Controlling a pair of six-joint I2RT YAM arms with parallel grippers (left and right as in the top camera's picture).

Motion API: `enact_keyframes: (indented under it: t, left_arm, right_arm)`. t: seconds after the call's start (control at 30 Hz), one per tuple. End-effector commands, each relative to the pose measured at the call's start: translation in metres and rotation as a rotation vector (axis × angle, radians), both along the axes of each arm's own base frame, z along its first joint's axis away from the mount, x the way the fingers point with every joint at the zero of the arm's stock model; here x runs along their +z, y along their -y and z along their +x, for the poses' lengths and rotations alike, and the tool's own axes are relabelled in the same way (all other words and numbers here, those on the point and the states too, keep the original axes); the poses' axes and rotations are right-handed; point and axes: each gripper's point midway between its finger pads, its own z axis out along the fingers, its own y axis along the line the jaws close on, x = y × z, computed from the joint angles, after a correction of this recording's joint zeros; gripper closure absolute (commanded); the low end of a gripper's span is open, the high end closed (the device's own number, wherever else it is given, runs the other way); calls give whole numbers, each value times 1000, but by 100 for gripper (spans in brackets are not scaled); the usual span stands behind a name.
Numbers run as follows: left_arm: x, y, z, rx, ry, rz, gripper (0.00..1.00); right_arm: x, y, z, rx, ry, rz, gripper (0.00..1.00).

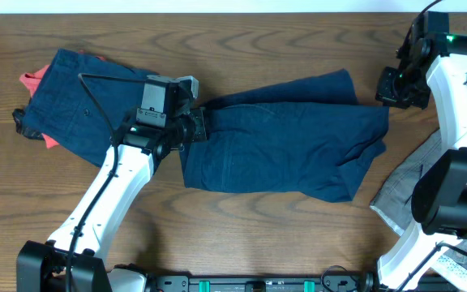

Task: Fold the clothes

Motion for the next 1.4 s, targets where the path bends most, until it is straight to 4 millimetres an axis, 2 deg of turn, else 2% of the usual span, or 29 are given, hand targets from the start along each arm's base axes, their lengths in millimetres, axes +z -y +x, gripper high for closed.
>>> enact_keyframes:
  t: [0.0,0.2,0.27,0.33,0.4,0.5,0.63,0.8,0.9,1.03,1.07,1.13,1.17,1.2,1.27,1.37]
  left_arm:
    - [7,-2,1,10,19,5,94]
    - [0,-11,-4,39,-16,45,94]
    - [-6,-21,-6,90,-44,86,94]
    - [-13,-39,-7,188,-71,148,94]
    - [-17,-55,-6,294,-86,197,94]
    - [-15,-68,-1,394,-73,219,94]
    - [-13,-71,7,454,-54,204,94]
    - [-25,-89,5,618,-78,217,94]
    - [-35,-88,10,620,-78,217,94]
    - [-48,-86,17,619,-84,221,94]
    - [-52,-85,21,619,-83,219,83]
    - [-56,-84,24,619,-81,218,47]
    - [-56,-84,26,618,-78,218,34]
    - [-56,-84,27,607,-69,223,30]
    - [-53,-85,31,587,-47,232,28]
    - [-46,-86,35,571,-30,225,28]
  right_arm:
    - [33,1,8,50,100,-10,99]
    - [139,-13,38,164,452,-35,99]
    - [154,-19,41,194,503,-49,99]
    - [155,-24,42,212,508,-51,99]
    - [145,-30,45,225,488,-45,99]
    - [127,-39,55,246,466,-36,99]
    - [107,-53,80,276,483,-31,99]
    - [83,-73,119,356,541,-49,99]
    - [62,-82,136,375,551,-48,99]
    - [22,-96,150,399,514,-37,96]
    - [9,-96,150,398,488,-36,88]
    - [-6,-93,149,394,453,-31,74]
    - [-12,-90,147,388,433,-34,68]
    - [-15,-85,145,378,417,-44,66]
    - [-18,-74,140,350,386,-71,61]
    - [-10,-72,127,355,359,-54,62]
